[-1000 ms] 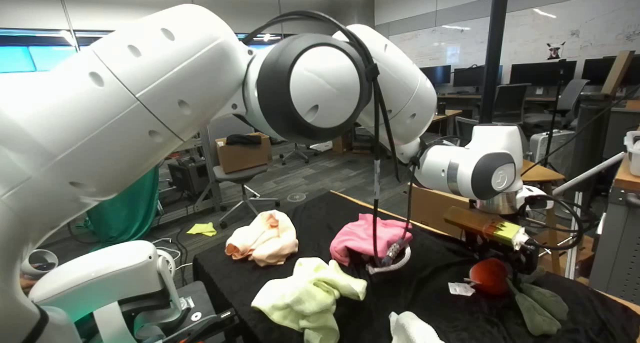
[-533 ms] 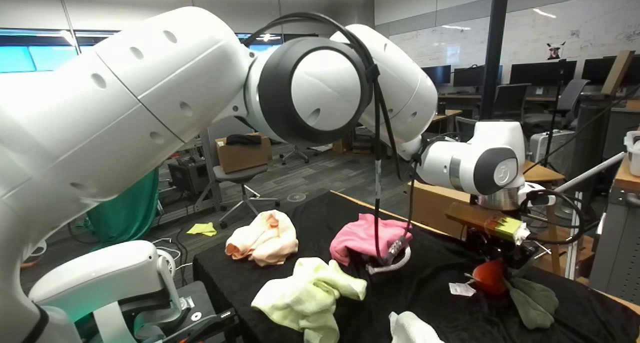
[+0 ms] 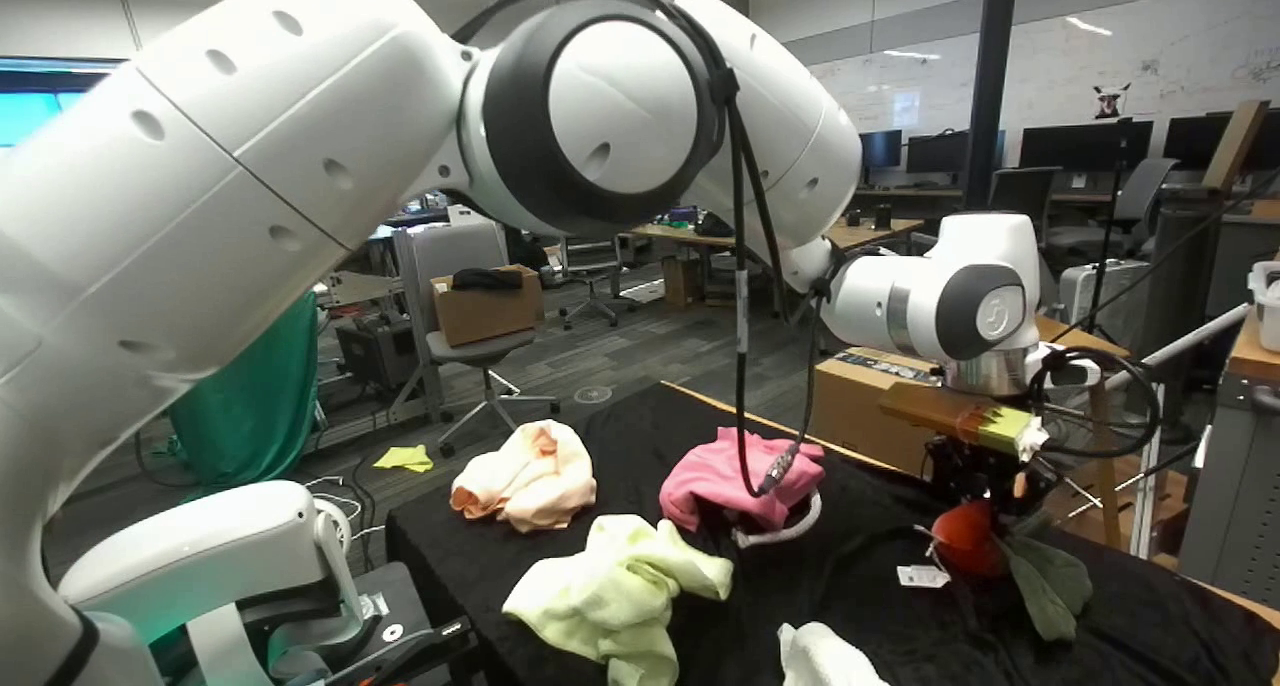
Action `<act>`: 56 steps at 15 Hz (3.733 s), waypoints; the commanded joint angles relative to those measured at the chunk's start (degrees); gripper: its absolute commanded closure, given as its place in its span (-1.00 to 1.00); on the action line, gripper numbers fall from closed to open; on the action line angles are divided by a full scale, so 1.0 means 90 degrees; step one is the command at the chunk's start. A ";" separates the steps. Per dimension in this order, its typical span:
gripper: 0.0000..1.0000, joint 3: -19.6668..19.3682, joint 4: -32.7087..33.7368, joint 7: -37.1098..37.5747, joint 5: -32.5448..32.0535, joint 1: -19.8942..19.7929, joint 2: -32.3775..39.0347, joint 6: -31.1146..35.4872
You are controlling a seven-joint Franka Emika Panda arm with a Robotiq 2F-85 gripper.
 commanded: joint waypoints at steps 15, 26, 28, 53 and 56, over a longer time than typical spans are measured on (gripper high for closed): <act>0.80 0.0650 -0.4371 0.0149 -0.0767 0.1257 -0.3606 0.0895; 0.79 0.0295 -0.4490 0.1646 -0.1384 0.1877 -0.2889 0.2035; 0.79 0.0288 -0.4519 0.1694 -0.1373 0.1931 -0.2840 0.2063; -1.00 0.0666 -0.5070 0.1667 -0.0787 0.1974 -0.3912 0.1399; -1.00 0.0598 -0.5379 0.1633 -0.0854 0.1801 -0.4264 0.1220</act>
